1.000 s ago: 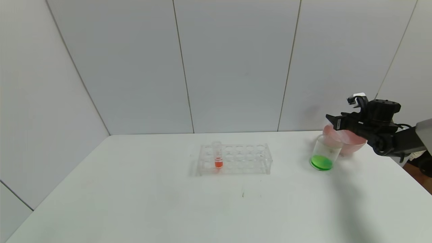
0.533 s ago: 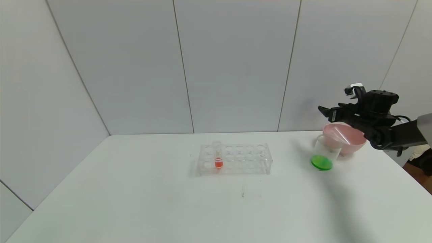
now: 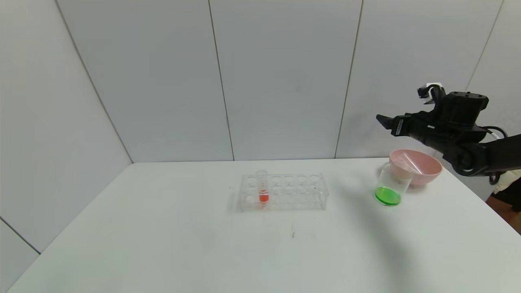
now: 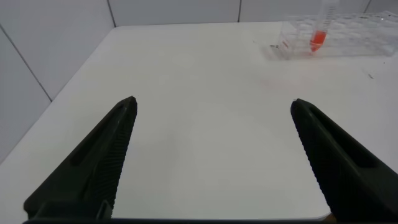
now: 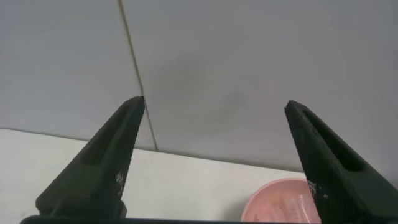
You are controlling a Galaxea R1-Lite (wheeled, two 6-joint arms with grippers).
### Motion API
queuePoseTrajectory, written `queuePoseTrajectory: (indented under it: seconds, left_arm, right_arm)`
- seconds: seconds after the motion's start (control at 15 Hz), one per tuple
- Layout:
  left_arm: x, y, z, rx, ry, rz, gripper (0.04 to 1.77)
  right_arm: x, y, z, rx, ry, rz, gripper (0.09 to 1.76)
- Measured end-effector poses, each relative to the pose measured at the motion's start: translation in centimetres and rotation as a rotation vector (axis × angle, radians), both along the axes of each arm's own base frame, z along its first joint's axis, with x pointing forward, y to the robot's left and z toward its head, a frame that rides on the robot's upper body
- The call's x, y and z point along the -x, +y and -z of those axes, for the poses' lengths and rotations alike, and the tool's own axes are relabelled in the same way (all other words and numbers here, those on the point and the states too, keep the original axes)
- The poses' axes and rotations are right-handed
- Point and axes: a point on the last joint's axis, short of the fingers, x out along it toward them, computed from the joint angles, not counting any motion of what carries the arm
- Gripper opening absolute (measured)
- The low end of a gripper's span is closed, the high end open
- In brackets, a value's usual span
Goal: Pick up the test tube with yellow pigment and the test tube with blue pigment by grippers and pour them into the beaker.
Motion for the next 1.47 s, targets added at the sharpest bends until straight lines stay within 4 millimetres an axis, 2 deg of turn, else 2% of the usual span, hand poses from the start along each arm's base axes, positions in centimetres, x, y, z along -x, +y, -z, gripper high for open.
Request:
queuePoseTrajectory:
  seconds: [0.2,0.4,0.6,0.87,1.0,1.13,1.33,1.47]
  left_arm:
    - [0.0,0.0,0.0,0.0,0.0,0.0,1.76]
    - [0.0,0.0,0.0,0.0,0.0,0.0,1.76]
    - [0.0,0.0,0.0,0.0,0.0,0.0,1.76]
    - [0.0,0.0,0.0,0.0,0.0,0.0,1.76]
    - [0.0,0.0,0.0,0.0,0.0,0.0,1.76]
    - [0.0,0.0,0.0,0.0,0.0,0.0,1.76]
    - [0.0,0.0,0.0,0.0,0.0,0.0,1.76]
    - [0.0,0.0,0.0,0.0,0.0,0.0,1.76]
  right_arm:
    - [4.2,0.9,-2.7,-0.019,-0.029,-0.019,1.65]
    - [9.8,0.8,-5.6,-0.022,-0.077,-0.015,1.67]
    - [16.8,0.5,-8.3,-0.021,-0.146,-0.009,1.68]
    - [27.6,0.6,-11.2,-0.008,-0.305,-0.019,1.69]
    - [33.3,0.7,-11.6,0.004,-0.374,-0.023,1.7]
    - [38.7,0.9,-11.2,0.013,-0.419,-0.026,1.7]
    - [45.9,1.1,-9.0,0.042,-0.455,-0.034,1.7]
    - [49.4,1.1,-7.0,0.068,-0.478,-0.038,1.7]
